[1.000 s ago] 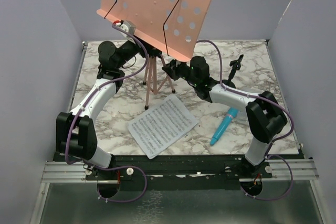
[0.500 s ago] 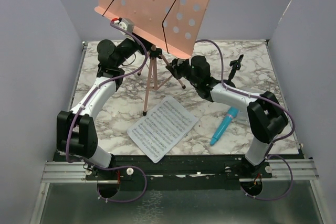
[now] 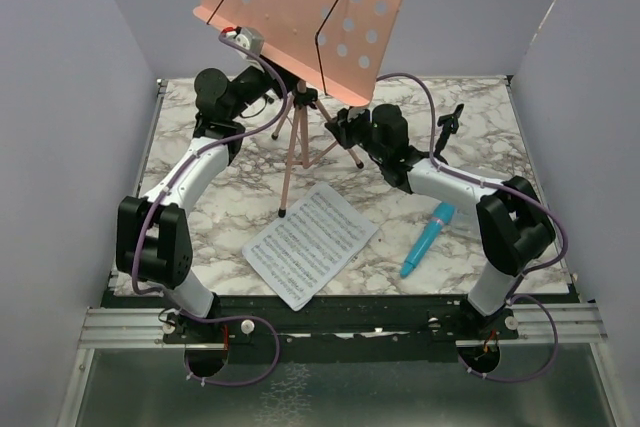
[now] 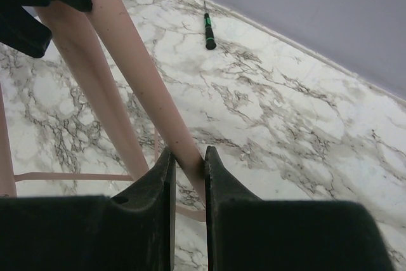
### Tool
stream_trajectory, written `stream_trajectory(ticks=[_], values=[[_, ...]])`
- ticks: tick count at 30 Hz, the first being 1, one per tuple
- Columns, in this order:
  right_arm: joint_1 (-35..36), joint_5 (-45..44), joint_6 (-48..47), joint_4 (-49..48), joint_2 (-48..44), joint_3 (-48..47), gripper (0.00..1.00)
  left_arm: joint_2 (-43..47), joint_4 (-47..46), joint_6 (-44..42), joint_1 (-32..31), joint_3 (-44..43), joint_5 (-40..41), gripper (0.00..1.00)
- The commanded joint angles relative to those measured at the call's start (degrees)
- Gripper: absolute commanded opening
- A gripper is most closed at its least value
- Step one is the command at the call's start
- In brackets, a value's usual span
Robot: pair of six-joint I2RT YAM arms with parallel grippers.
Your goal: Set up the instrument practice props
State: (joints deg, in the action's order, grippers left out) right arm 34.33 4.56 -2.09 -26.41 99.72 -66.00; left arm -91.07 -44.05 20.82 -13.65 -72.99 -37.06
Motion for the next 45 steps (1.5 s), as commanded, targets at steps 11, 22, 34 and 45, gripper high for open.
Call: stream_trajectory(ticks=[11,22,34,45], values=[[-7.1,-14.3,7.8,5.4,1.3,4.3,0.01,0.7,-14.7,1.8,-1.2,-9.7,-4.2,0.0],[-7.6,-16.3,8.2,7.7,3.2,2.6,0.01,0.1,-16.5,-0.5,-2.3,-8.3,-5.6,0.0],[-7.6,-0.1,9.2,2.3,-0.5,6.4,0.23,3.3,-16.9,-2.1,-2.4,0.2,-2.3,0.0],[-7.6,7.5,10.5,6.2,0.0,3.8,0.54,4.6,-16.9,-2.6,-2.5,2.2,-1.6,0.0]])
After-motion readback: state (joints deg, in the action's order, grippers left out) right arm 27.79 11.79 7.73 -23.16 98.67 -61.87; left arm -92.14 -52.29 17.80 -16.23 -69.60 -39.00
